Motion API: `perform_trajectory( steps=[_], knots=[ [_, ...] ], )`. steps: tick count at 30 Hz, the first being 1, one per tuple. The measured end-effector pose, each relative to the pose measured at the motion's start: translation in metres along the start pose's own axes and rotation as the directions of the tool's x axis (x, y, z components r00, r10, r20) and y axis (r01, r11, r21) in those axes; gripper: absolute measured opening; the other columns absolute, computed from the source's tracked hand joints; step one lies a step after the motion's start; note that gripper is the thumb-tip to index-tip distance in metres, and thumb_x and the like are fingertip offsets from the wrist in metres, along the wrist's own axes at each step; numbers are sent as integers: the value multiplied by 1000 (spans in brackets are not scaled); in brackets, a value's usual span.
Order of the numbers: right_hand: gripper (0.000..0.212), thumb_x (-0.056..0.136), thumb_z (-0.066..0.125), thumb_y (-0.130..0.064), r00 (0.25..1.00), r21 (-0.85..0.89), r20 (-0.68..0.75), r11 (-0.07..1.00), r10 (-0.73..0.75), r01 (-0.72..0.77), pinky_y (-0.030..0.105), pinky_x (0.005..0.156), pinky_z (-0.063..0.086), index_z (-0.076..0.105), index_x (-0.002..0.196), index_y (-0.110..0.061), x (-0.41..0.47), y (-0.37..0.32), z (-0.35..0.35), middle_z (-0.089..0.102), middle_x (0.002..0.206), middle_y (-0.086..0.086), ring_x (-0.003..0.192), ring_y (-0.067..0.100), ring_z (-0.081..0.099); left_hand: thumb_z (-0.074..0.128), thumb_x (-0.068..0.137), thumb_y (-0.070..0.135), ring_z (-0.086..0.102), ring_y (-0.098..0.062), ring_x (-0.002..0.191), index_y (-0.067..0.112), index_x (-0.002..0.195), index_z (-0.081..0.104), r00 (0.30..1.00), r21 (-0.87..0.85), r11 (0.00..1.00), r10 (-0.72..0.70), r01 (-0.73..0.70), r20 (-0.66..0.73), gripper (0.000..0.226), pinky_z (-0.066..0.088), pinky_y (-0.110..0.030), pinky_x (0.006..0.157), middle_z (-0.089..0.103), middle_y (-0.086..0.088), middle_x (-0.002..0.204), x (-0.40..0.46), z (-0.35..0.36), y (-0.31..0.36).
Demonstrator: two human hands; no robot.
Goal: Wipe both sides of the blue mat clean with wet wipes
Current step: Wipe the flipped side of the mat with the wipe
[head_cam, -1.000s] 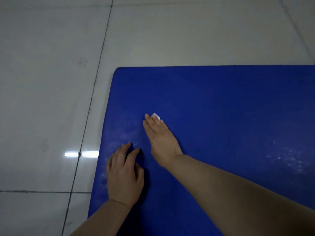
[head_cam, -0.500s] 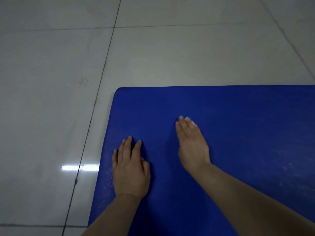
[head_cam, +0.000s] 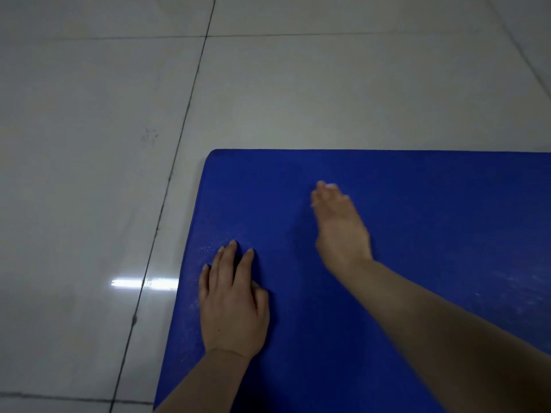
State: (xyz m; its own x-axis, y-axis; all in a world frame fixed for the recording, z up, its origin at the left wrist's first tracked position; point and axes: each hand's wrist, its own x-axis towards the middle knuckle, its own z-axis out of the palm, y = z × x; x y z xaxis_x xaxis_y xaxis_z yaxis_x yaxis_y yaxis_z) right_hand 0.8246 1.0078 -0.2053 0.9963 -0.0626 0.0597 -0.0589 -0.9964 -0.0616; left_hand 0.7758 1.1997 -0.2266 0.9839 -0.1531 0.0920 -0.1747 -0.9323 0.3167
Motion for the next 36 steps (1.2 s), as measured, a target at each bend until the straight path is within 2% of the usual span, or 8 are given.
perform_trajectory(
  steps=[3,11,16,19,24,29,33,36],
  knots=[
    [67,98,36,-7,976,27,161,988,147,-153,34,117,-6,-5,150,-3,2,6,-5,-9,159,13,147,26,-6,30,83,26,38,-26,134,12,130,57,1000,5,1000,-8,8,6,56,25,-49,113,47,-10,143,0,0,0],
    [59,99,32,-10,931,251,155,924,-332,288,29,112,-17,5,151,-5,7,-71,2,-6,160,9,147,22,-9,32,82,26,36,-26,135,14,129,54,1000,-2,1000,3,-3,5,54,21,-45,113,46,-12,143,1,0,-1],
    [70,84,56,6,1000,138,-23,990,-21,24,34,115,6,26,146,1,3,-10,3,19,156,14,144,28,20,32,82,26,40,-27,133,12,128,59,1000,-22,1000,-2,2,8,55,18,-43,113,49,-11,142,1,-2,1],
    [67,94,37,3,985,175,108,973,136,-153,28,113,-11,2,151,-6,8,10,-3,-6,160,7,147,21,-6,33,82,26,42,-28,132,12,127,59,1000,-27,1000,-7,8,14,54,19,-43,113,49,-10,141,1,-3,1],
    [68,94,35,0,992,248,67,961,111,-125,24,112,-16,-1,151,-9,6,6,3,-12,159,3,146,17,-13,35,78,26,42,-25,128,12,122,63,999,-69,998,-9,6,-45,54,21,-43,111,53,-10,137,1,-2,1],
    [69,90,41,4,995,304,33,947,97,-102,27,109,-17,10,151,-7,7,8,11,-2,159,4,137,12,-18,55,70,11,51,-32,116,9,109,68,990,-97,995,-36,22,-136,41,45,-58,95,55,-16,129,31,2,9],
    [80,59,73,11,986,243,-35,958,164,-151,37,118,18,49,134,1,9,8,22,44,144,14,134,22,29,41,82,23,48,-38,127,8,125,60,995,15,996,-91,92,-52,49,35,-62,102,49,-20,138,65,13,23],
    [84,51,76,16,983,279,-69,950,168,-143,32,113,7,53,130,1,9,10,27,53,136,16,128,27,40,29,82,32,41,-34,133,12,130,57,995,68,993,-96,97,-16,58,27,-57,108,47,-16,142,66,20,24]
  ],
)
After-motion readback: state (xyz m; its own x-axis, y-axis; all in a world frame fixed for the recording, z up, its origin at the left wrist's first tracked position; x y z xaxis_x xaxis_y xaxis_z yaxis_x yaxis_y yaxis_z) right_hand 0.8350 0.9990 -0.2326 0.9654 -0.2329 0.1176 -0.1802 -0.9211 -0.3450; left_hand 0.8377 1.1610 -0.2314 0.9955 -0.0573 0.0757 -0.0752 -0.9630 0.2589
